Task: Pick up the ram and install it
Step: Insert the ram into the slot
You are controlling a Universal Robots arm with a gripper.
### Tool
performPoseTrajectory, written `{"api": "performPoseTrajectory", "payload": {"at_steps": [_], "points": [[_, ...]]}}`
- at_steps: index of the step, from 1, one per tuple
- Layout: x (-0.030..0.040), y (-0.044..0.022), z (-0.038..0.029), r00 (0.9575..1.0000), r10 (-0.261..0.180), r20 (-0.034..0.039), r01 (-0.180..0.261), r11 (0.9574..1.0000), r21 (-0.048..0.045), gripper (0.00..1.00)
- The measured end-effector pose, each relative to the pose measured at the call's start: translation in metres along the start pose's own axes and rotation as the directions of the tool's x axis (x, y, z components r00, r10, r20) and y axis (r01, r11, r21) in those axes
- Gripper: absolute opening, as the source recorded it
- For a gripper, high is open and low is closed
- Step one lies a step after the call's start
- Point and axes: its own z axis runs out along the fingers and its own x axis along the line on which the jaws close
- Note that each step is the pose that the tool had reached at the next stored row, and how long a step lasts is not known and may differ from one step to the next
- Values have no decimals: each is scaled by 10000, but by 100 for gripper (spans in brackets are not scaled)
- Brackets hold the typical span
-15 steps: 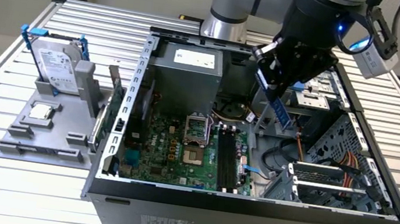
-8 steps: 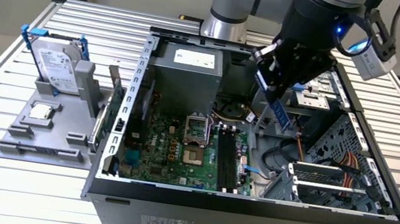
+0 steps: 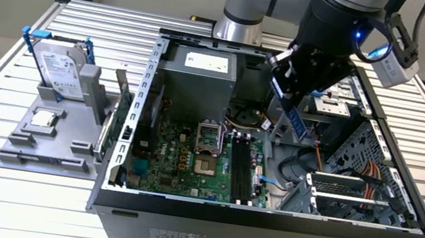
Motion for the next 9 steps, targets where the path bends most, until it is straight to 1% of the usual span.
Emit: {"api": "performPoseTrajectory", "payload": {"at_steps": [9], "points": [[0, -1, 38, 10000, 1, -15, -1, 10000, 56, 0]]}}
